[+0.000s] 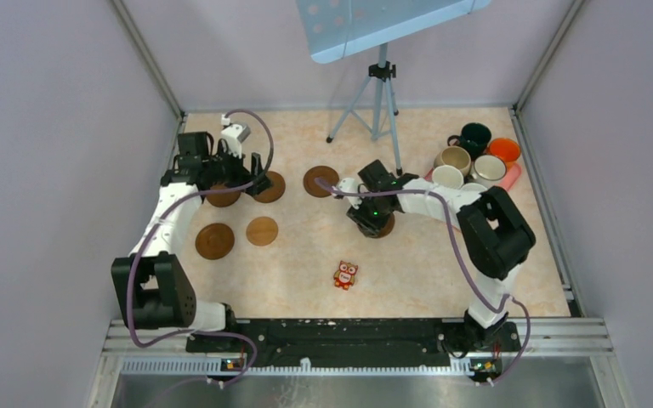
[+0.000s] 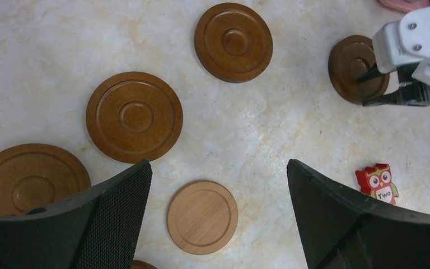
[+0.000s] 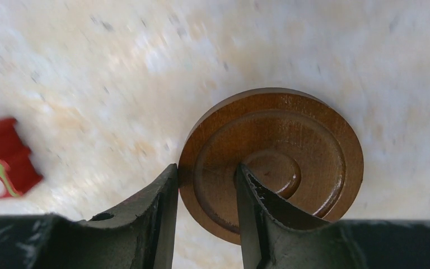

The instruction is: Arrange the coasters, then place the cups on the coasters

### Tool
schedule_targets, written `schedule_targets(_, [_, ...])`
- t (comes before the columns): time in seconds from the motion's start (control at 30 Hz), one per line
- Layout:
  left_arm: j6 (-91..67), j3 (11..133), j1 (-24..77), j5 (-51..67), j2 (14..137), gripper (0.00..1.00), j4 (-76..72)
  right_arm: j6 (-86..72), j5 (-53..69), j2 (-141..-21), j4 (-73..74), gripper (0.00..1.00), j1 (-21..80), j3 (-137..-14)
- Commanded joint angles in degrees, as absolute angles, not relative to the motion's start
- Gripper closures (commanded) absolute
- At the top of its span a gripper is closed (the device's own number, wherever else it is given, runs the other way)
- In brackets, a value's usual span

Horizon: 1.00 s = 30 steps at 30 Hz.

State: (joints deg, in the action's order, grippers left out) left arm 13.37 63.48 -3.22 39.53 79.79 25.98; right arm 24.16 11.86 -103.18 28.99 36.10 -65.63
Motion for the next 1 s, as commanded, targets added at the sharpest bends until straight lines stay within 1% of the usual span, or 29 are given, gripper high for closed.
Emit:
schedule_targets(0.0, [11.58, 64.04, -4.56, 38.55, 80.26, 0.04, 24.07, 21.38, 17.12, -109.13, 28.39, 0.63, 41.68, -72.55])
schedule_targets(0.13, [11.96, 64.05, -5.76, 37.89, 80.71, 0.03, 25.25, 20.63, 18.24, -113.15, 29.1, 0.63, 45.5, -77.81])
schedule_targets(0.23, [12.08, 64.85, -8.42, 39.84, 81.37, 0.02, 26.55, 20.4, 19.27, -115.22, 28.88, 0.63, 47.95, -80.1])
schedule_targets(0.37, [12.35, 66.32, -12.24, 43.45, 82.99, 0.03, 28.77, 20.08, 20.64, -118.45, 30.61, 0.63, 49.66, -84.71])
schedule_targets(0.5, [14.37, 66.83, -13.46, 43.92, 84.11, 0.03, 30.41, 19.63, 21.65, -120.05, 31.03, 0.63, 50.72, -87.4])
schedule_targets(0.8, [18.88, 66.41, -14.5, 43.36, 85.26, 0.05, 32.83, 19.28, 22.72, -120.17, 31.92, 0.62, 52.39, -88.94])
schedule_targets(0.97, [23.62, 65.03, -14.55, 42.42, 85.82, 0.08, 35.79, 19.43, 21.21, -118.05, 33.22, 0.58, 52.25, -90.18])
